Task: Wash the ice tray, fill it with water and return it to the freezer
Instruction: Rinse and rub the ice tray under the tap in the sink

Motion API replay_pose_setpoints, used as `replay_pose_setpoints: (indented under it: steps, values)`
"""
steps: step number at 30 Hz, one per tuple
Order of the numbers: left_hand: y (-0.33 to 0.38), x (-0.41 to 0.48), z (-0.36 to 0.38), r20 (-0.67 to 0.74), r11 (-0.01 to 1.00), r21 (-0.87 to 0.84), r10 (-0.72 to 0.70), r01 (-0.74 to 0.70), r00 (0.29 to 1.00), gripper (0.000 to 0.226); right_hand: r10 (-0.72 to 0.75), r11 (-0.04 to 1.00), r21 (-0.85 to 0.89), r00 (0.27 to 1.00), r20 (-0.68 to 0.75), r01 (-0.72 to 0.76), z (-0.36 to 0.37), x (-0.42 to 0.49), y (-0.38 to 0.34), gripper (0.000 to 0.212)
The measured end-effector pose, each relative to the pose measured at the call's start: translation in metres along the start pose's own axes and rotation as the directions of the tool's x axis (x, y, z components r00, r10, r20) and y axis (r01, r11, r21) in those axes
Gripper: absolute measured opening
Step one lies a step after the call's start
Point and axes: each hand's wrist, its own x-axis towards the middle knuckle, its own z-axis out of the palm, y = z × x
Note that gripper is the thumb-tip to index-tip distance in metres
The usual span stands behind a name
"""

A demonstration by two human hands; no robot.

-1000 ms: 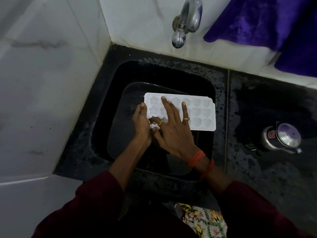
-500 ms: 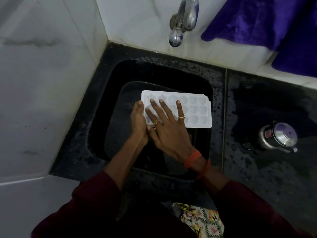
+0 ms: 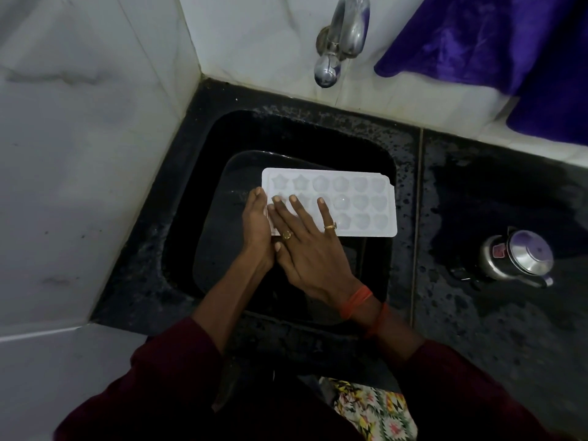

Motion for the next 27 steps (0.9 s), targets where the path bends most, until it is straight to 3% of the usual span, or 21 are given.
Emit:
replay_pose_setpoints:
  steps: [4, 9, 13, 18, 24, 27]
  values:
    - [-0.007, -0.004, -0.002, 0.013, 1.0, -0.011, 0.001, -0.001, 1.0, 0.044, 0.099, 0.994, 0.044, 0.995, 0.008, -0.099, 0.002, 0.023, 0.011, 0.062]
    - [-0.007, -0.005, 0.0, -0.015, 0.998, -0.063, -0.014, 0.013, 1.0, 0.065, 0.163, 0.986, 0.031, 0.987, 0.015, -0.163, 0.011, 0.032, 0.026, 0.064]
    - [-0.006, -0.006, -0.003, -0.007, 0.999, -0.05, 0.022, -0.022, 1.0, 0.05, 0.275, 0.956, 0.101, 0.961, 0.018, -0.275, 0.014, 0.022, 0.022, 0.068]
    - [-0.01, -0.01, -0.004, 0.022, 0.998, -0.052, 0.02, -0.019, 1.0, 0.057, 0.106, 0.987, 0.119, 0.994, 0.019, -0.108, 0.011, 0.026, -0.003, 0.063]
    - [0.002, -0.005, -0.009, -0.06, 0.998, 0.021, 0.055, -0.054, 0.997, 0.042, 0.31, 0.947, 0.083, 0.95, 0.033, -0.311, 0.011, 0.024, 0.045, 0.066]
    - [0.001, -0.007, -0.007, -0.063, 0.997, 0.039, 0.066, -0.064, 0.996, 0.041, 0.338, 0.932, 0.129, 0.941, 0.034, -0.339, 0.013, 0.021, 0.037, 0.068]
